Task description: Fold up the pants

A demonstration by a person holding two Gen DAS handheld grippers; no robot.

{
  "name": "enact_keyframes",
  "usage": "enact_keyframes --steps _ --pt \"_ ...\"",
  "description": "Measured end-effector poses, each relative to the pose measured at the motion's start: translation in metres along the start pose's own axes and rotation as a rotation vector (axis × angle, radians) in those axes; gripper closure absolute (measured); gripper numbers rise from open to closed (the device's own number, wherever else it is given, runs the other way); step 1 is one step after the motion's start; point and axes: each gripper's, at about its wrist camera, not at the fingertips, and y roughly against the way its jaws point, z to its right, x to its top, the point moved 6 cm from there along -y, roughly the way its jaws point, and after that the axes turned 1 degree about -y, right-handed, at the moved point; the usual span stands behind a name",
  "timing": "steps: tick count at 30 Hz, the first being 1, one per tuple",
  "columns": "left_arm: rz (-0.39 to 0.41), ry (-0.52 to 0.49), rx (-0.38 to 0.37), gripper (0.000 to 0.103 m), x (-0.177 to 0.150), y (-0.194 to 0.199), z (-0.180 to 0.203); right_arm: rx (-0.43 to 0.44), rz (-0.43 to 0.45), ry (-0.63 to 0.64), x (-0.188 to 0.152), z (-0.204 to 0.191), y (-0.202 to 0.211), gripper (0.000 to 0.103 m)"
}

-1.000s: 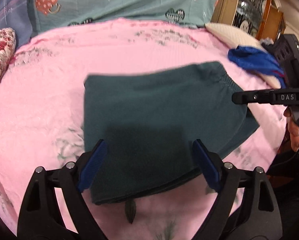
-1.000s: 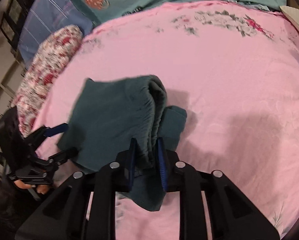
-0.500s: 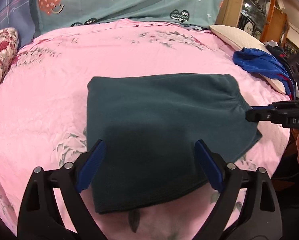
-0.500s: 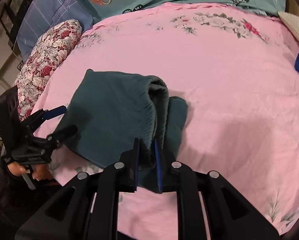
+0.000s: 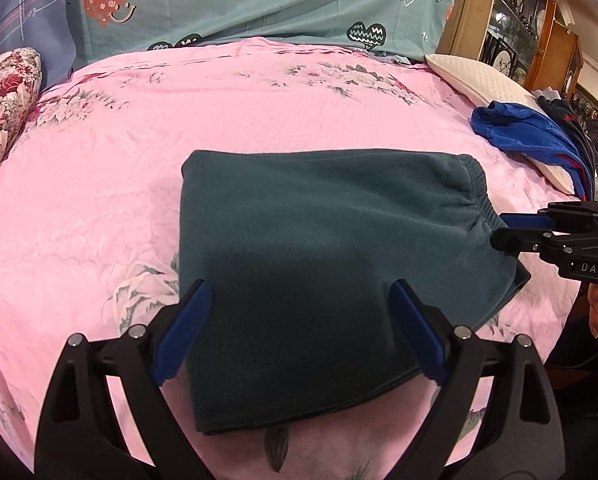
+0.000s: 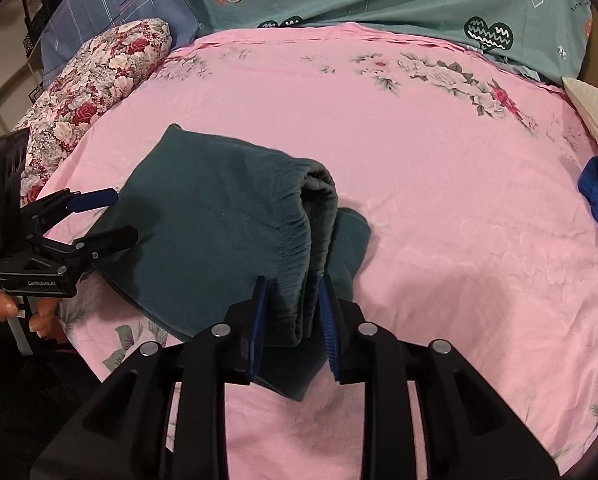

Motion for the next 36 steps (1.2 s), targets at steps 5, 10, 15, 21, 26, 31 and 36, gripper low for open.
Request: enact_keyframes --steps 5,10,15,21,26,31,36 --pt "-0.018 -0.014 0.009 0.011 -0.004 -0.003 0.003 0.024 -0.043 -0.043 -0.006 0.001 -0.016 0.069" --pt "-0.008 -0.024 0.014 0.011 -0.003 -0.002 0.005 0.073 -0.013 -0.123 0.000 0.005 -0.006 0.089" --pt "0.020 -0.023 0.022 0.011 0.003 0.008 0.003 0.064 0.035 -0.074 0.014 -0.010 0.022 0.089" --pt "0.084 -0.046 -0.009 0.011 0.014 0.031 0.011 0.079 0.085 -0.110 0.014 -0.015 0.056 0.089" --pt "-0.084 -0.072 0.015 0.010 -0.004 -0.017 0.010 -0.018 -0.129 -0.166 -0.027 0.002 0.004 0.074" --pt "-0.007 -0.039 -0.028 0.011 0.008 0.018 0.005 -0.055 0.088 -0.126 0.007 -0.001 0.051 0.067" --pt "-0.020 -0.066 -0.020 0.010 0.005 0.015 0.011 0.055 0.118 -0.129 0.052 -0.014 0.028 0.068"
